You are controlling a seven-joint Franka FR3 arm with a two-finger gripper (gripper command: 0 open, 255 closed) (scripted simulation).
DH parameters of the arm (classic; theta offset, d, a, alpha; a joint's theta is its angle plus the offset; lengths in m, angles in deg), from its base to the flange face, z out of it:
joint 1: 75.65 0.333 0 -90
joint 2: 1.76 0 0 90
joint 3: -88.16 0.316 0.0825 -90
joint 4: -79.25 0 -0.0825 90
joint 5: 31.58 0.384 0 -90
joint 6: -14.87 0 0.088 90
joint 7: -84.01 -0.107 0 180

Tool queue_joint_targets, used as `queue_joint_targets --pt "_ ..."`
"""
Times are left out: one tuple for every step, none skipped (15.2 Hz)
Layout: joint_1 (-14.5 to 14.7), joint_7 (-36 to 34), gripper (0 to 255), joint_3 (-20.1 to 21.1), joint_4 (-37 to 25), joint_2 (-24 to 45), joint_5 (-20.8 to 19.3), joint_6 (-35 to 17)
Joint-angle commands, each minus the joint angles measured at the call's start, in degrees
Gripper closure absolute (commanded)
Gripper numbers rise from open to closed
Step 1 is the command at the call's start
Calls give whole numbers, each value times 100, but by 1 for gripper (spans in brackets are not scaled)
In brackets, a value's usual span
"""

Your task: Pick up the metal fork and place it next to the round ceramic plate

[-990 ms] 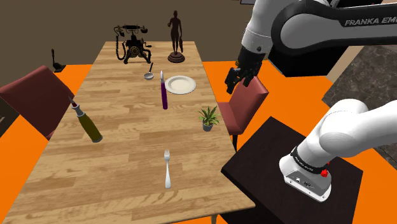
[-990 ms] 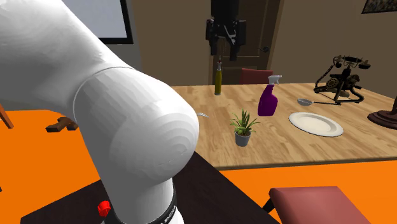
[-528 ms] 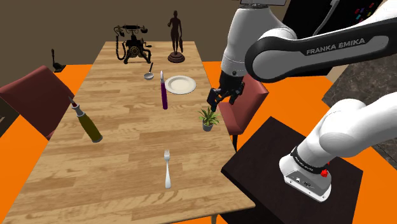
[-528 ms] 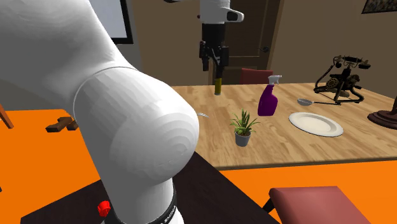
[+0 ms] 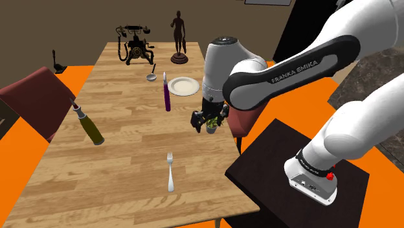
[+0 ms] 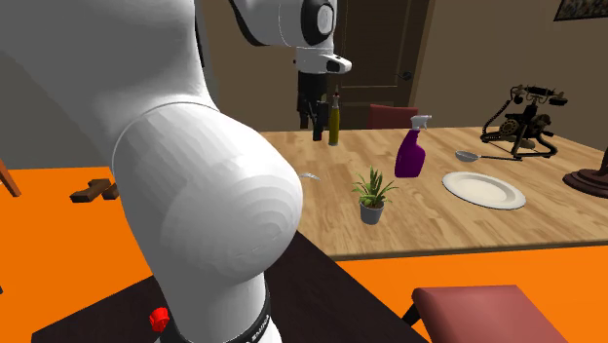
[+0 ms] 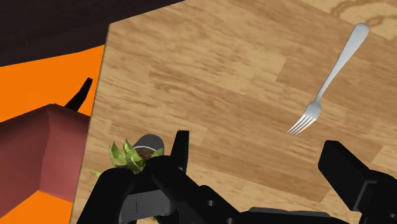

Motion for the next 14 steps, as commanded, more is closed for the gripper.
queue_joint_targets --pt "-58 -488 0 232 -193 543 -237 -277" --pt "-77 -735 0 318 -291 813 -394 -398" --pt "-83 -994 0 385 -397 1090 -575 -512" --pt "-73 -1262 0 434 -510 1373 -776 -616" --pt "-41 -1535 0 454 -632 1659 -989 -710" --pt "20 -1805 0 443 -763 1944 -1206 -791" --pt "104 -2067 0 406 -903 2225 -1418 -861" --pt "203 -2317 0 352 -1050 2500 -1619 -921" --pt "320 -2550 0 279 -1206 2768 -1803 -970" --pt "449 -2764 0 193 -1370 3027 -1965 -1011" --pt "579 -2962 0 106 -1540 3280 -2110 -1044" --pt "719 -3139 0 9 -1718 3525 -2230 -1071" --pt "856 -3300 0 -85 -1903 3765 -2334 -1092" --pt "991 -3447 0 -177 -2094 4001 -2421 -1107"
